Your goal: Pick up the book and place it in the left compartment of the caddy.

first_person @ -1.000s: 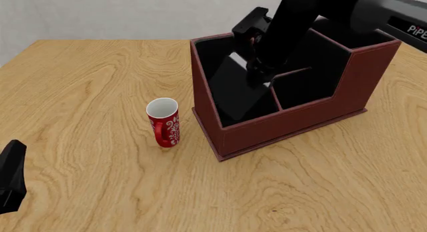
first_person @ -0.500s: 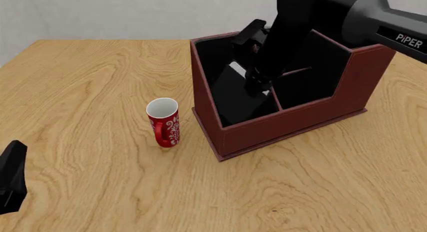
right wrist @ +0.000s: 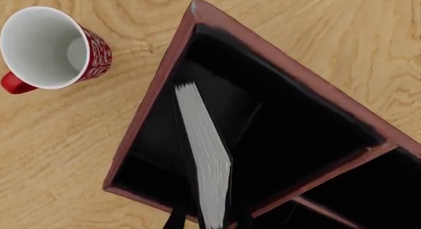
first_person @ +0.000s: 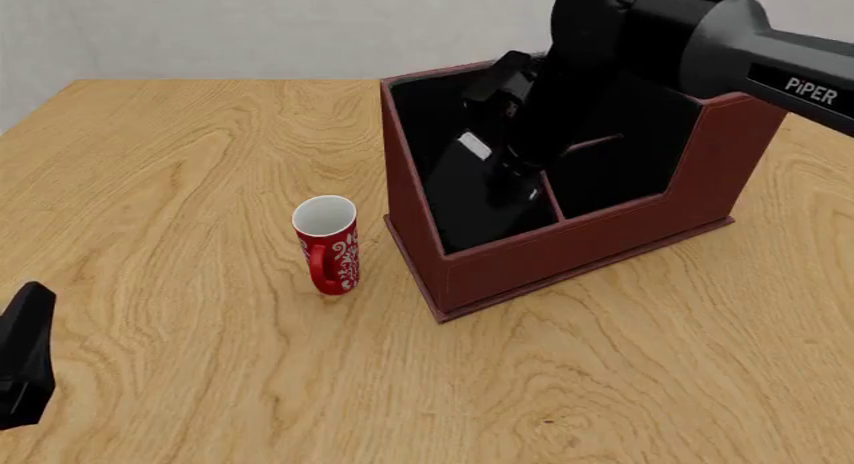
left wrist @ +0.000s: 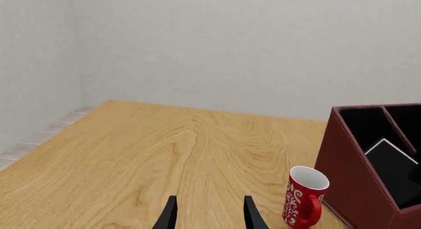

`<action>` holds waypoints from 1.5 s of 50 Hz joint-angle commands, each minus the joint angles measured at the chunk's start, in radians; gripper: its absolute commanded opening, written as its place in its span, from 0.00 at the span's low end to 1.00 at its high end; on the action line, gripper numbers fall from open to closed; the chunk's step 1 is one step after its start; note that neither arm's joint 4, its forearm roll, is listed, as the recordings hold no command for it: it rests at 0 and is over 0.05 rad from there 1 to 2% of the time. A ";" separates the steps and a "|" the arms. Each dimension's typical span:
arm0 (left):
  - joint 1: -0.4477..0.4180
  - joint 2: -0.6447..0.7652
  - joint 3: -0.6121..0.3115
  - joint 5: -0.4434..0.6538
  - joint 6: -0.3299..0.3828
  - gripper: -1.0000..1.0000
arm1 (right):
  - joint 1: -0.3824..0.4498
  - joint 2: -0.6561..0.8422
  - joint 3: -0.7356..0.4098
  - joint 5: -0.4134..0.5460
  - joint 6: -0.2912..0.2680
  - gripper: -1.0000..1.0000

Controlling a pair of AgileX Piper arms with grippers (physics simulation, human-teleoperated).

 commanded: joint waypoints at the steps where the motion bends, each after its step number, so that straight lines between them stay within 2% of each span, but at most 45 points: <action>1: -0.001 0.000 0.000 0.002 0.000 1.00 | -0.009 0.006 -0.009 0.002 0.015 1.00; 19: -0.005 0.000 0.000 0.000 0.000 1.00 | -0.005 -0.013 -0.052 0.050 0.009 1.00; 26: -0.005 0.000 0.000 -0.007 -0.001 1.00 | -0.021 -0.038 -0.111 0.099 -0.009 1.00; 33: -0.015 0.000 -0.005 -0.014 0.002 1.00 | -0.016 -0.090 -0.123 0.107 0.012 1.00; 35: -0.021 0.000 -0.010 -0.014 0.005 1.00 | 0.014 -0.145 -0.087 0.106 0.040 1.00; 42: -0.035 0.000 -0.032 0.000 0.013 1.00 | 0.024 -0.234 -0.037 0.086 0.082 1.00; 43: -0.040 0.000 -0.034 0.002 0.016 1.00 | 0.017 -0.253 -0.016 0.072 0.075 1.00; 46: -0.047 0.000 -0.043 0.009 0.021 1.00 | 0.019 -0.306 0.022 0.035 0.103 1.00; 48: -0.052 0.000 -0.048 0.014 0.024 1.00 | 0.043 -0.352 0.054 0.011 0.143 1.00; 53: -0.069 0.000 -0.067 0.030 0.040 1.00 | 0.026 -0.431 0.149 -0.057 0.149 1.00; 55: -0.075 0.000 -0.079 0.041 0.046 1.00 | 0.046 -0.473 0.180 -0.079 0.191 1.00; 56: -0.078 0.000 -0.082 0.044 0.048 1.00 | 0.035 -0.489 0.203 -0.093 0.180 1.00; 57: -0.078 0.000 -0.082 0.044 0.048 1.00 | 0.037 -0.507 0.212 -0.107 0.194 1.00; 58: -0.081 0.000 -0.089 0.051 0.052 1.00 | 0.045 -0.530 0.227 -0.120 0.223 1.00; 59: -0.083 0.000 -0.091 0.053 0.054 1.00 | 0.039 -0.548 0.252 -0.134 0.206 1.00; 60: -0.085 0.000 -0.093 0.055 0.055 1.00 | 0.047 -0.571 0.270 -0.148 0.214 1.00; 61: -0.088 0.000 -0.096 0.058 0.057 1.00 | 0.052 -0.594 0.282 -0.163 0.254 1.00; 62: -0.091 0.000 -0.098 0.061 0.060 1.00 | 0.039 -0.608 0.305 -0.176 0.234 1.00; 69: -0.106 0.000 -0.093 0.066 0.073 1.00 | 0.062 -0.771 0.456 -0.269 0.287 1.00; 75: -0.112 0.000 -0.088 0.071 0.078 1.00 | 0.042 -0.860 0.559 -0.324 0.292 1.00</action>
